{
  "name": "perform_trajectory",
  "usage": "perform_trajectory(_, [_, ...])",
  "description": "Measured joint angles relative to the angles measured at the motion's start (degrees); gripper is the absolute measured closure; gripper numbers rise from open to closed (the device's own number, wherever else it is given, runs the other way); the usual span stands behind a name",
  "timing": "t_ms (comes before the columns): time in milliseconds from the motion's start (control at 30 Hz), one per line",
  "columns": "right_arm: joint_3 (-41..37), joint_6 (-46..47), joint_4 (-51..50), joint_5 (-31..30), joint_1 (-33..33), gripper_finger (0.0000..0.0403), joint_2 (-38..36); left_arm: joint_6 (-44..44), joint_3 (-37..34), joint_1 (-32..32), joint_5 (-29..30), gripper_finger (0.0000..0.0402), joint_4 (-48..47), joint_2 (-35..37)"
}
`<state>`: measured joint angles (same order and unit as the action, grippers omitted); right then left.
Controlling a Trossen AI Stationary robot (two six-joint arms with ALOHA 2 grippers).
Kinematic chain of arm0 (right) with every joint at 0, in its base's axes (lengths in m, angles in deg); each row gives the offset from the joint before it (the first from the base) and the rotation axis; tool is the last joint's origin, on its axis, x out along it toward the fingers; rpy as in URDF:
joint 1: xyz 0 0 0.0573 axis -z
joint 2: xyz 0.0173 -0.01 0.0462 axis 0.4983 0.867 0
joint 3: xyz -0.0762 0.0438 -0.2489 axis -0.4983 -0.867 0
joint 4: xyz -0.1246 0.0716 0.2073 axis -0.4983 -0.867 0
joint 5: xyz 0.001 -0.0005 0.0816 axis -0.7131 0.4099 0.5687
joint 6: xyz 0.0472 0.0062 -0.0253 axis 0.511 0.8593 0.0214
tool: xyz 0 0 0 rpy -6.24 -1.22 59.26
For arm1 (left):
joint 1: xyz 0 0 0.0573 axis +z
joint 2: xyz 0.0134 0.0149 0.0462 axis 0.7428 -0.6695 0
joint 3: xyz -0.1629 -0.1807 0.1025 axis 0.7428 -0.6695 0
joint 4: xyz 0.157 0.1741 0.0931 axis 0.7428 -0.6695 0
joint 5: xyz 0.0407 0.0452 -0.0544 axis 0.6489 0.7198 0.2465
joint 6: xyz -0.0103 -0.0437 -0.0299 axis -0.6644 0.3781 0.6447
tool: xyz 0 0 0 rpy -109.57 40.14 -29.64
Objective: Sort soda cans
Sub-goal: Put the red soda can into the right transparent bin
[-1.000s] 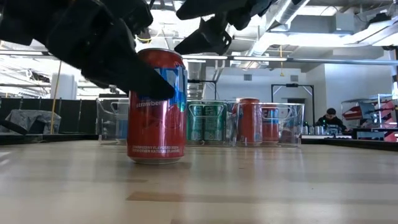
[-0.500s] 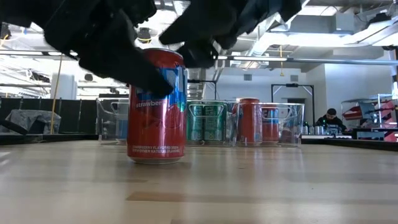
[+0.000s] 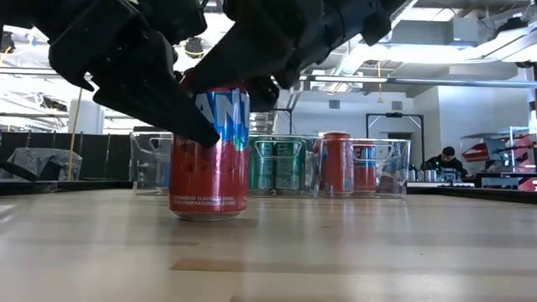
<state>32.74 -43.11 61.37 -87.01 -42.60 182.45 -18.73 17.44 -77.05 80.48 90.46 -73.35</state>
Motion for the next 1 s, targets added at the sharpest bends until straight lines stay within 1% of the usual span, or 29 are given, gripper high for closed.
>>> perform_trajectory(100, [1.2, 0.6, -3.2, -0.1, 0.0, 0.005, -0.1, 1.1, 0.0, 0.0, 0.1, 0.0002, -0.5, 0.0])
perform_trajectory(200, [2.0, 1.0, -5.5, -0.1, 0.0, 0.0086, -0.2, 2.8, 0.0, 0.0, 2.0, 0.0002, -1.9, 0.0])
perform_trajectory(300, [2.2, 1.1, -6.4, -0.3, 0.0, 0.0119, -0.3, 3.8, 0.0, 0.0, 2.6, 0.0001, -3.2, 0.0])
perform_trajectory(367, [2.2, 1.5, -6.5, -0.3, 0.0, 0.0129, -0.4, 4.2, 0.0, 0.0, 2.6, 0.0001, -3.5, 0.0])
perform_trajectory(500, [2.1, 1.5, -9.6, -0.5, 0.0, 0.013, -2.2, 6.6, 0.0, -0.6, 3.6, 0.0001, -5.0, 0.3])
perform_trajectory(600, [2.0, 1.3, -15.4, -0.6, 0.0, 0.0131, -5.9, 13.0, 0.0, -1.2, 6.6, 0.0001, -12.7, 1.8])
perform_trajectory(667, [2.0, 1.2, -18.9, -1.9, 0.0, 0.0131, -9.2, 18.4, -0.1, -1.9, 9.0, 0.0001, -19.8, 3.2])
perform_trajectory(767, [1.6, 1.1, -24.5, -3.8, 0.0, 0.0131, -14.7, 23.5, -0.1, -3.2, 12.3, 0.0001, -25.4, 4.9])
perform_trajectory(933, [0.3, 1.1, -31.2, -7.5, 0.6, 0.0131, -24.4, 24.3, 0.0, -5.0, 17.5, 0.0002, -25.8, 5.9])
perform_trajectory(1000, [0.3, 0.8, -33.8, -10.5, 1.2, 0.0131, -28.0, 24.3, 0.0, -5.0, 18.7, 0.0002, -26.0, 5.9])
